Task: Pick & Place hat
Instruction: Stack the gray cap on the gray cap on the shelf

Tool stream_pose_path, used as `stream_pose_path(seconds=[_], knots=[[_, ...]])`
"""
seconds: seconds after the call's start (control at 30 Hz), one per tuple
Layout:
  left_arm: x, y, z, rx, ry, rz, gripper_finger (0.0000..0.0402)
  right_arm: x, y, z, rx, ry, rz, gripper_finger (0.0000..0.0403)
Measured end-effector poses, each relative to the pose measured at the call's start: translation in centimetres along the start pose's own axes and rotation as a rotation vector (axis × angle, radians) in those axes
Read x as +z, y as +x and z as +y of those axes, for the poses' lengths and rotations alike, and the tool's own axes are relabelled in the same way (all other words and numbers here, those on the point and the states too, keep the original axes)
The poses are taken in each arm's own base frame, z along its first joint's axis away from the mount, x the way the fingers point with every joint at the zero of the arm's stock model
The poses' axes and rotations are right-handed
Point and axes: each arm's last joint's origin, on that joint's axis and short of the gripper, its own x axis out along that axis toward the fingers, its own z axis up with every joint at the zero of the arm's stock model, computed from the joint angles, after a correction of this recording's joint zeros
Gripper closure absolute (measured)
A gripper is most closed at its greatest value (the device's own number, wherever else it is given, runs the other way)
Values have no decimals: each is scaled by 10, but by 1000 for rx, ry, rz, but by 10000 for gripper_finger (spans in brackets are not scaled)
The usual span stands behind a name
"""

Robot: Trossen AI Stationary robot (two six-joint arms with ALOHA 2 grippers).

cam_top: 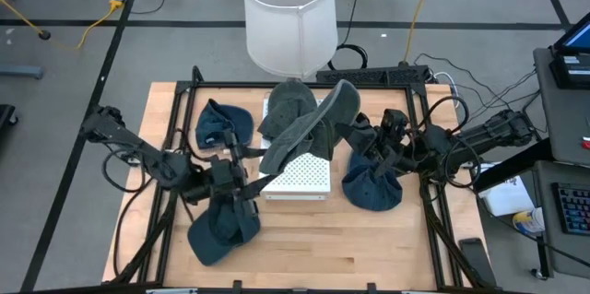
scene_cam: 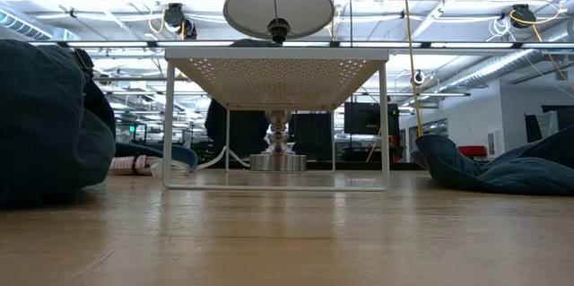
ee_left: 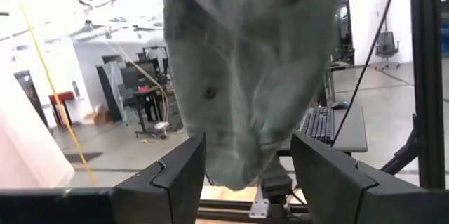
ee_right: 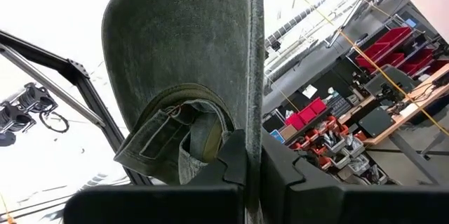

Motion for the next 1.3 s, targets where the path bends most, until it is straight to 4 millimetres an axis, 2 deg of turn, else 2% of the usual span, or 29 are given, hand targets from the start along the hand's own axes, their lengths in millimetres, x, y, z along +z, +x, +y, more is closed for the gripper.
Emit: stream_pose_path(seconds=[0.27, 0.4, 0.63, 0.73, 0.97, 1.03, 1.13, 1.3], knots=[[3, 7, 9, 28, -68, -45, 188, 1, 0, 1, 6, 7, -12, 398], [7, 8, 16, 117, -123, -69, 197, 1, 0, 1, 5, 6, -11, 398], [10, 7, 19, 176, -90, -74, 265, 1, 0, 1, 4, 5, -10, 397], [10, 6, 20, 221, -131, -56, 297, 1, 0, 0, 1, -8, -12, 397], [14, 1, 19, 282, -160, -51, 377, 1, -1, -1, -92, -146, -47, 397], [14, 0, 18, 282, -148, -47, 379, 0, -1, -1, -93, -193, -34, 394], [15, -2, 18, 339, -151, -14, 379, -5, -1, -2, -64, -263, 15, 374], [32, -10, 20, 452, -25, 82, 379, -17, -2, -7, -52, -229, 155, 305]])
